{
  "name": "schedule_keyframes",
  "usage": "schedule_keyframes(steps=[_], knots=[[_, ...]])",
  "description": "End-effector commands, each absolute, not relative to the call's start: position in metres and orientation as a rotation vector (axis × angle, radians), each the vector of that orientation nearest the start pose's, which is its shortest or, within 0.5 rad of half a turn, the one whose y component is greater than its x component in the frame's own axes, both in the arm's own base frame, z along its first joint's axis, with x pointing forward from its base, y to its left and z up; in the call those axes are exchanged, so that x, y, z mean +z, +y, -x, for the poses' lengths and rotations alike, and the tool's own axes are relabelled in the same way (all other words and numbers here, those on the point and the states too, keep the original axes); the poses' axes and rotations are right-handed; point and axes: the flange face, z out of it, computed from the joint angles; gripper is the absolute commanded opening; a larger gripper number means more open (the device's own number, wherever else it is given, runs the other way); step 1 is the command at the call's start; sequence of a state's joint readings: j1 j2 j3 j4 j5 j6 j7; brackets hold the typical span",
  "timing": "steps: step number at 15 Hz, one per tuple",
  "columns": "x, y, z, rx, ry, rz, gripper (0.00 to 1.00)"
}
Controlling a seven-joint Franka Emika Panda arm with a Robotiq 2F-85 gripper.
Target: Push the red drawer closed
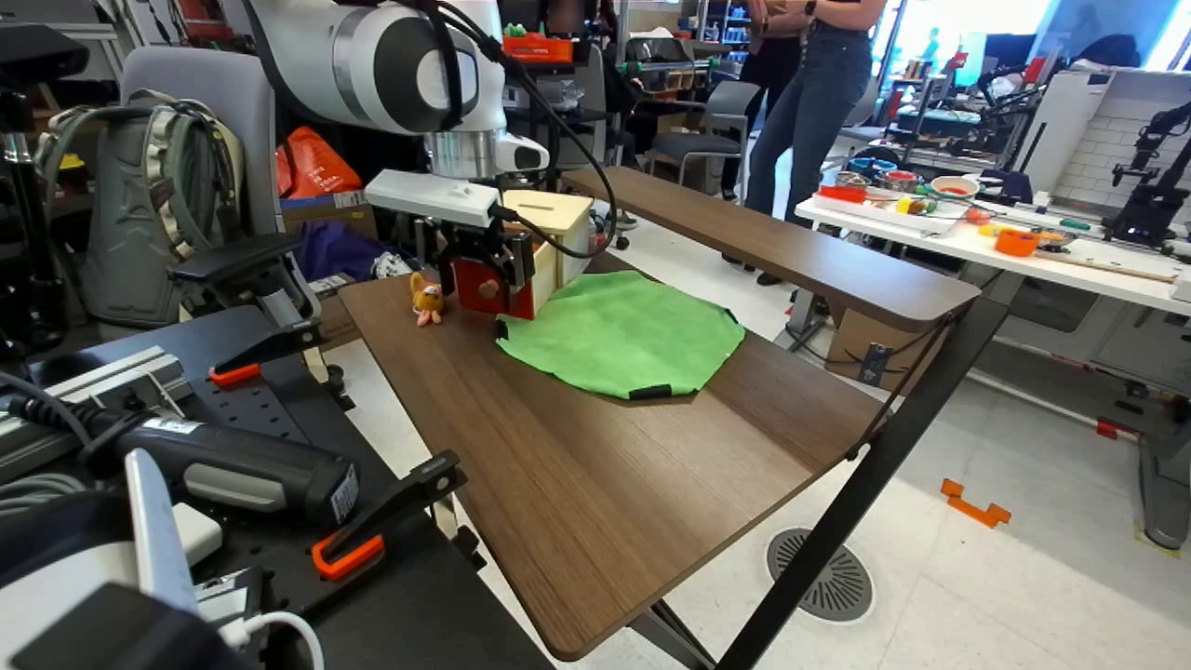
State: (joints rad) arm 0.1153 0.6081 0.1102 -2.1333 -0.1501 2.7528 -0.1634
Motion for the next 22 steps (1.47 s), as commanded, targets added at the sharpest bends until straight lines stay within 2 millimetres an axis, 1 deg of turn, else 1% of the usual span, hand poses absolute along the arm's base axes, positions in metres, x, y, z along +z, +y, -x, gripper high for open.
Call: schedule_keyframes(steps=[1,3,9,13,19,22], knots=[[0.119,0.143,-0.555,-0.129,-0.778,3.053,0.65],[0.119,0.144,-0.558,-0.144,-0.768,3.056,0.49],[0.119,0.141,-0.56,-0.169,-0.748,3.066,0.05],[0.123,0.142,-0.559,-0.182,-0.747,3.078,0.07],[0.135,0.154,-0.56,-0.211,-0.784,3.085,0.07],[0.143,0.159,-0.567,-0.237,-0.778,3.088,0.07]])
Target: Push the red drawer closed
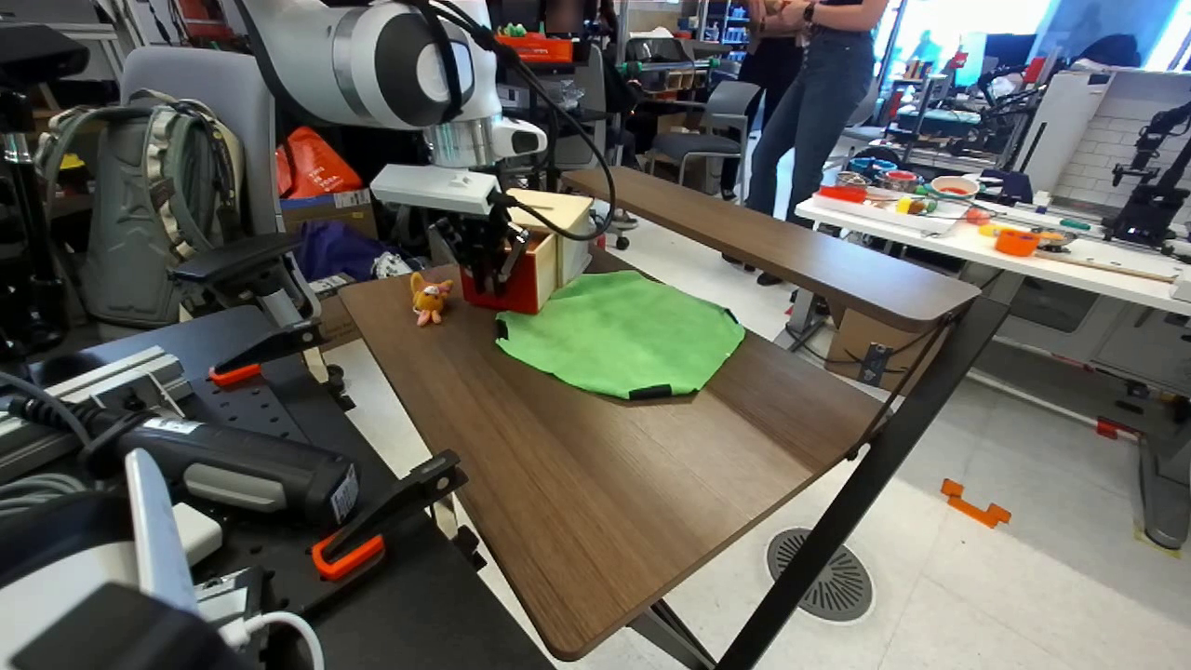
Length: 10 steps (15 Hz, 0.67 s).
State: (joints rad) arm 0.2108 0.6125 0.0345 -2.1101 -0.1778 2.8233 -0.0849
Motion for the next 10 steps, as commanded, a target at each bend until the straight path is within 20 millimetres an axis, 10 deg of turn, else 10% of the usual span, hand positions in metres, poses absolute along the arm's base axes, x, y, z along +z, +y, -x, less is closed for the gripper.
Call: schedule_keyframes(steps=[1,10], knots=[[0.144,0.16,-0.571,-0.244,-0.775,3.09,0.07],[0.151,0.166,-0.596,-0.231,-0.766,3.09,0.07]])
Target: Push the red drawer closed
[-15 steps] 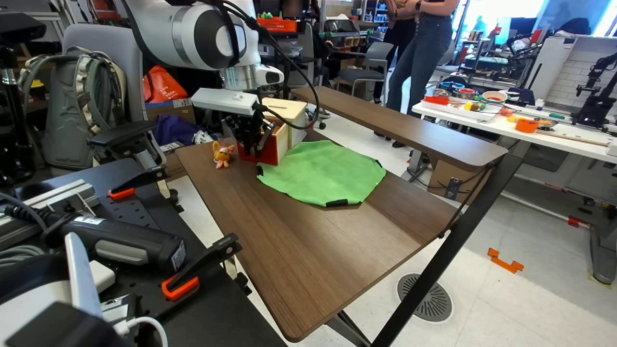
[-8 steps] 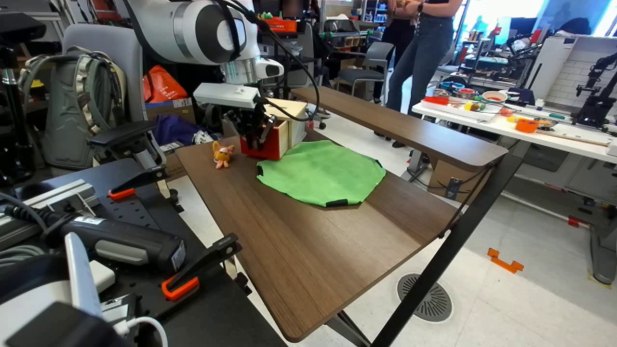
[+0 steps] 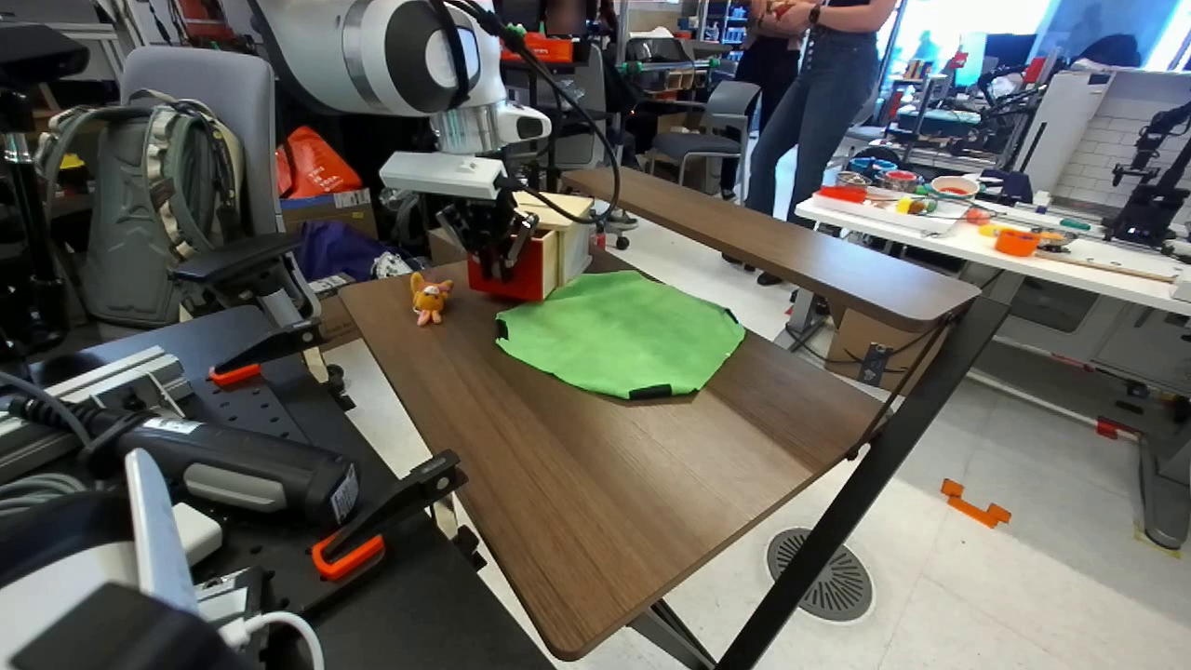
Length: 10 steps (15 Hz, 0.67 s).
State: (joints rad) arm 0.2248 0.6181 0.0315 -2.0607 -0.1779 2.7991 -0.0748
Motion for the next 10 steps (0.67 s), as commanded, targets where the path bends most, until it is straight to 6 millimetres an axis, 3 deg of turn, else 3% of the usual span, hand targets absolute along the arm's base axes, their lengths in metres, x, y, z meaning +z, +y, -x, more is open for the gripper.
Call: schedule_keyframes(steps=[1,10], knots=[[0.15,0.165,-0.6,-0.219,-0.762,3.09,0.07],[0.145,0.18,-0.638,-0.183,-0.766,3.09,0.07]])
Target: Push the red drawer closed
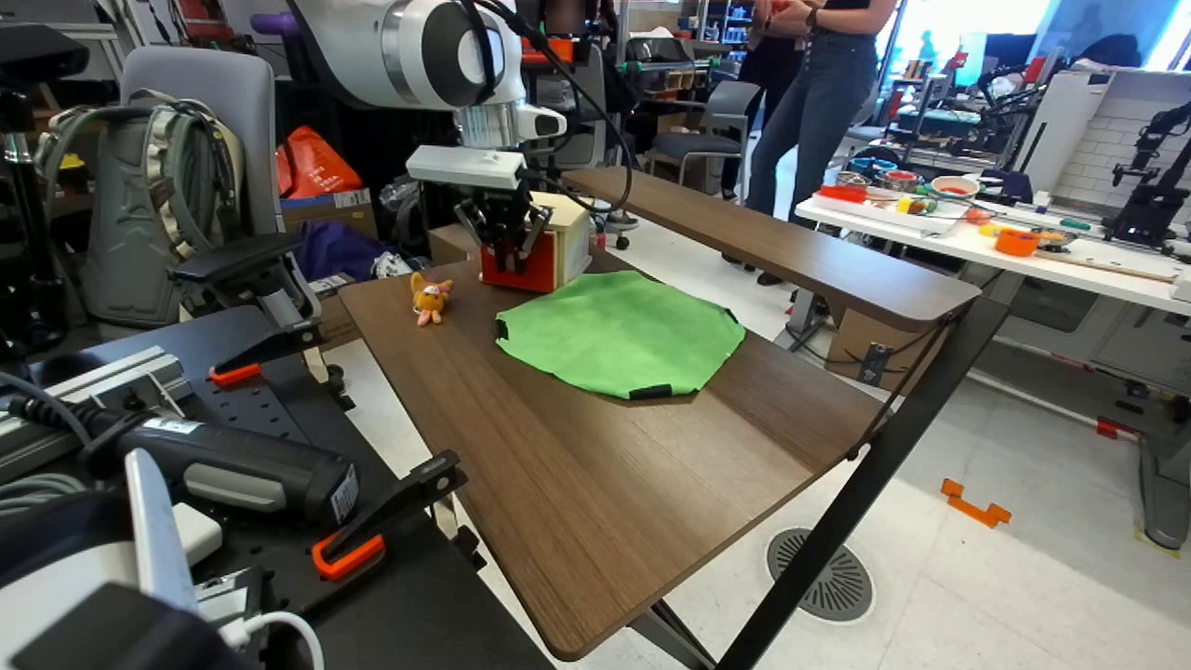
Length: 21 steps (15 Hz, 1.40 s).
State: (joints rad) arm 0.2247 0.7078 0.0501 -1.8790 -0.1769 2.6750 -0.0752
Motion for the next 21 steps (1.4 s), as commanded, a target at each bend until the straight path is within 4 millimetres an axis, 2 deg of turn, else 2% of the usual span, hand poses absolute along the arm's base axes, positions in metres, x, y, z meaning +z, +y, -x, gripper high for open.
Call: schedule_keyframes(steps=[1,5,6,8,11,14,18,21], knots=[[0.145,0.182,-0.641,-0.187,-0.767,3.089,0.07],[0.143,0.189,-0.651,-0.21,-0.771,3.082,0.07],[0.144,0.188,-0.651,-0.208,-0.765,3.078,0.5],[0.143,0.186,-0.651,-0.197,-0.764,3.081,0.58],[0.142,0.18,-0.652,-0.19,-0.753,3.084,0.81],[0.142,0.176,-0.65,-0.188,-0.749,3.084,0.99],[0.141,0.176,-0.641,-0.174,-0.775,3.074,1.0],[0.139,0.178,-0.624,-0.132,-0.826,3.064,1.0]])
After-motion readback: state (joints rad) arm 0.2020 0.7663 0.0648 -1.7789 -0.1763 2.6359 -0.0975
